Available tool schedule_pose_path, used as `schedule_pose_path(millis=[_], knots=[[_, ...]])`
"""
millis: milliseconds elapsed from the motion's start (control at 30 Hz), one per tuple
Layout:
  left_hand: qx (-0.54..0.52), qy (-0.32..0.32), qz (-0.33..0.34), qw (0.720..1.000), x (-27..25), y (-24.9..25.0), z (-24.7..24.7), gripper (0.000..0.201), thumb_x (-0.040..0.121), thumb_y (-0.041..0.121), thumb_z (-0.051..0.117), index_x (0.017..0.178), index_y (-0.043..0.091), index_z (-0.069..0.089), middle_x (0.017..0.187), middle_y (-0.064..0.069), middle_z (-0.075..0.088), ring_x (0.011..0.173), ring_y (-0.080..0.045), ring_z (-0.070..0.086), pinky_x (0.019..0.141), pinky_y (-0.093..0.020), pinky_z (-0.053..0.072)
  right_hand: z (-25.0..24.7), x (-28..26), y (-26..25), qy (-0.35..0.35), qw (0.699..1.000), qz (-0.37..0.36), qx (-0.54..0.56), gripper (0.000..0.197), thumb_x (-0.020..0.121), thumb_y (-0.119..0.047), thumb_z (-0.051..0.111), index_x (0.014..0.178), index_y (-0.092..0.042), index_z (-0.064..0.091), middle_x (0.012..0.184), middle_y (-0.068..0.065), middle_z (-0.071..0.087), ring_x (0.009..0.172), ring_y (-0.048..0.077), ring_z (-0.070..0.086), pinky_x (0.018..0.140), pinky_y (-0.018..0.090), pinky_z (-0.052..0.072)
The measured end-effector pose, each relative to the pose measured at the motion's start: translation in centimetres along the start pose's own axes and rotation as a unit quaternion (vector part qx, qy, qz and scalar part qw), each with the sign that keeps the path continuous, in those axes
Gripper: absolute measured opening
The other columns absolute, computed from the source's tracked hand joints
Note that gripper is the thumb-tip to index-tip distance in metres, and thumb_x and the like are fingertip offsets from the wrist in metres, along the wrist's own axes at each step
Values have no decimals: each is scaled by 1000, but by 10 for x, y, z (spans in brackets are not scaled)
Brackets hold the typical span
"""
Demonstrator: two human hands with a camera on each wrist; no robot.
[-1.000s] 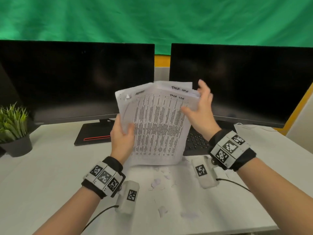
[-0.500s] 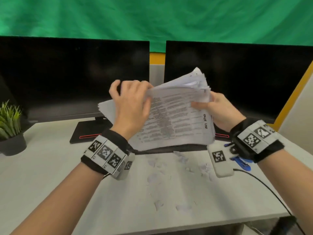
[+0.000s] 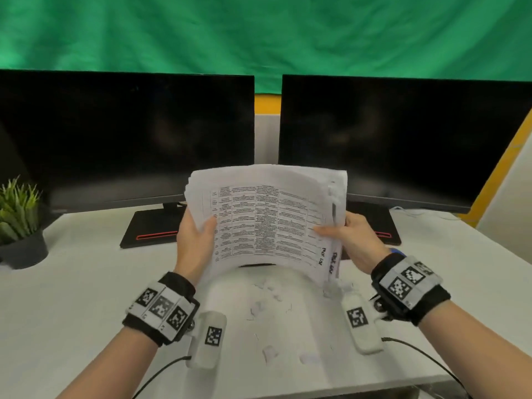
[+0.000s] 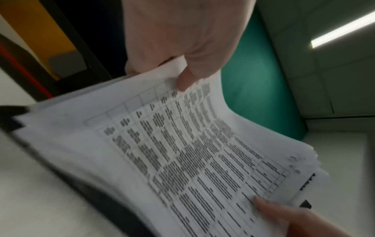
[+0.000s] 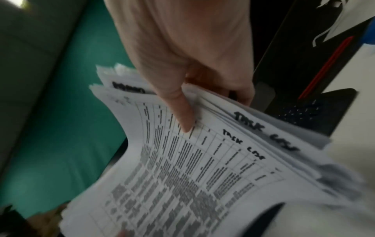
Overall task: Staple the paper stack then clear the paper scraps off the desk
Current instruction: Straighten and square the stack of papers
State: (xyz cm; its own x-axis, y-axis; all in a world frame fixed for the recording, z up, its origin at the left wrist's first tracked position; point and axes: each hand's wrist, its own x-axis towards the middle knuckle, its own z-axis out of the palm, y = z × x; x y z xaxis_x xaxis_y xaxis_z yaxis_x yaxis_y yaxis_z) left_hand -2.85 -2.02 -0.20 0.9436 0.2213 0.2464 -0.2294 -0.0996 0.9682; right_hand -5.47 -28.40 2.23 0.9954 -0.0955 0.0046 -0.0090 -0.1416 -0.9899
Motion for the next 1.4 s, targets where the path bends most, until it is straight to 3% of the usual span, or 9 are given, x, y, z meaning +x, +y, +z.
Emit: schedule_pose_path(millis=[233,333,500,700,833,967,1067,1233,1400], knots=[[-39,-7,18,999,-16,-4,1,30,94,12,53,117,23,37,107,7,57,93,-3,59,64,-15,50,14,0,13,31,998,-53,28,41,81,-9,68,120,-14,56,112,6,70,98,23,69,83,45,57],[-56,41,44,997,-14,14,2,29,94,28,53,117,22,38,97,12,55,83,-1,58,56,-9,46,13,0,1,104,983,-150,-35,53,80,-16,70,126,-21,45,112,-7,61,101,13,63,75,26,57],[-41,107,16,993,4,35,10,33,89,50,53,100,19,49,80,9,55,70,-3,55,58,-17,39,12,2,-16,185,867,-301,-351,65,86,-31,64,143,-28,32,127,-4,45,97,3,45,74,3,32],[39,134,3,990,30,23,13,28,86,43,59,88,15,58,80,3,57,76,-13,56,65,-26,45,11,4,-9,246,705,-327,-580,38,91,-44,45,116,-22,62,120,6,62,113,26,54,106,49,29],[44,132,20,990,35,20,11,11,89,27,55,88,16,56,79,10,53,79,-11,51,71,-28,43,13,7,-10,246,688,-307,-610,34,92,-39,37,102,-18,61,129,8,59,128,27,48,113,57,5],[58,118,71,989,33,21,9,17,95,18,47,103,15,61,97,6,56,77,0,49,63,-17,39,18,8,-12,192,681,-281,-648,43,92,-37,36,129,-20,49,104,5,64,107,26,58,111,55,-7],[123,87,90,984,35,22,7,18,97,23,42,99,20,59,102,2,56,90,-13,57,75,-29,50,17,6,-16,183,676,-249,-669,36,92,-36,41,122,-21,53,103,7,57,105,26,54,111,57,-8],[502,75,209,836,26,35,21,45,94,50,30,84,23,64,101,-1,52,101,-22,48,100,-46,26,15,7,-20,150,748,-226,-606,26,96,-27,33,111,-23,54,111,-3,59,118,19,47,112,57,-12],[568,-164,317,742,12,55,81,39,91,47,40,117,21,54,108,0,61,102,-20,57,101,-42,32,13,11,-18,125,784,-217,-569,29,95,-23,36,121,-26,49,115,-2,54,121,20,42,114,55,-5]])
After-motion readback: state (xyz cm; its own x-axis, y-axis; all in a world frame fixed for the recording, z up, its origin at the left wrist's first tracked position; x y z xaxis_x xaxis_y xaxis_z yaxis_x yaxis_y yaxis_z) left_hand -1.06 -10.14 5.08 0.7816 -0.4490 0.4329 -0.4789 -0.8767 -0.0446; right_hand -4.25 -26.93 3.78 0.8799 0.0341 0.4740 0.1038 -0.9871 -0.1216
